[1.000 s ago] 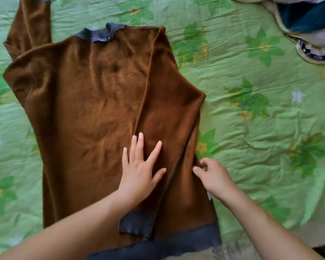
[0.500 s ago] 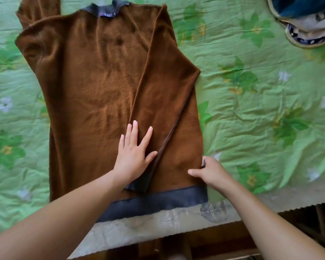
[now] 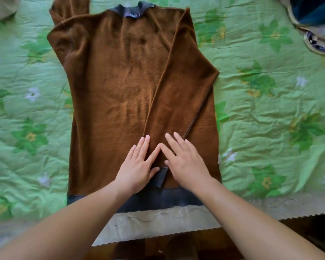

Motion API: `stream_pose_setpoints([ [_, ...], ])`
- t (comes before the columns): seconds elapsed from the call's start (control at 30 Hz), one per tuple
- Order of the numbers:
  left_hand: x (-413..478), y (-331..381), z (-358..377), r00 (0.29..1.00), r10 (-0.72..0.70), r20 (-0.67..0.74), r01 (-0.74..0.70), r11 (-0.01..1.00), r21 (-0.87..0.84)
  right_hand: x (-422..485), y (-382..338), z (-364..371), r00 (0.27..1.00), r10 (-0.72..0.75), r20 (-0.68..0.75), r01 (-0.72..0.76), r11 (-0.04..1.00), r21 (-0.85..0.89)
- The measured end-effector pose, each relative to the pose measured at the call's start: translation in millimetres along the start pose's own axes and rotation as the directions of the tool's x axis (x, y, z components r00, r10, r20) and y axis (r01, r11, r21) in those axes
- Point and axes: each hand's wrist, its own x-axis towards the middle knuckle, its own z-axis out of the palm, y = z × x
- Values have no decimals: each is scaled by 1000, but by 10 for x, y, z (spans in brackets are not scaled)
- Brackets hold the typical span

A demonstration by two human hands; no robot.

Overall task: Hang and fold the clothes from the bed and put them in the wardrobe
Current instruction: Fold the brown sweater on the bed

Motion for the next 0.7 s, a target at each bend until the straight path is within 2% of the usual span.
stream_pose_setpoints([
  [0.07,-86,-126,-98,999,-28,-43,25,998,-55,114,-128,30,995,14,95,-17,999,31],
  [0.13,-170,-279,-194,994,-75,-74,65,990,-127,173,-233,5,986,166,21,-167,983,74],
  [0.17,-199,-336,-233,991,-117,-68,100,971,-215,187,-274,5,946,317,-60,-303,937,172],
  [0.2,-215,-361,-265,983,-181,-34,159,926,-342,199,-300,-15,860,507,-67,-456,819,348],
  [0.23,-215,-358,-297,969,-247,10,223,852,-473,222,-330,-45,748,664,29,-575,625,529],
  [0.27,-203,-341,-324,953,-299,57,276,769,-577,251,-364,-60,645,744,175,-654,419,630],
  [0.3,-183,-312,-348,944,-315,96,301,708,-638,273,-386,-63,585,759,284,-692,285,663],
  [0.33,-158,-283,-354,944,-308,115,304,682,-665,282,-390,-65,573,754,320,-699,246,672],
  [0.43,-113,-239,-336,942,-289,171,322,629,-707,225,-379,-115,614,715,334,-696,291,657],
  [0.53,-100,-215,-296,930,-238,281,362,457,-812,85,-308,-132,647,717,260,-672,374,640],
  [0.57,-114,-191,-283,935,-204,289,352,455,-818,33,-288,-126,650,722,237,-672,401,622],
  [0.6,-128,-174,-267,943,-177,283,333,518,-788,-11,-277,-122,659,713,240,-675,421,605],
  [0.67,-170,-143,-228,958,-143,249,273,716,-642,-93,-279,-84,692,641,333,-697,472,540],
  [0.7,-200,-126,-224,967,-132,217,234,796,-558,-119,-278,-63,712,598,369,-698,542,469],
])
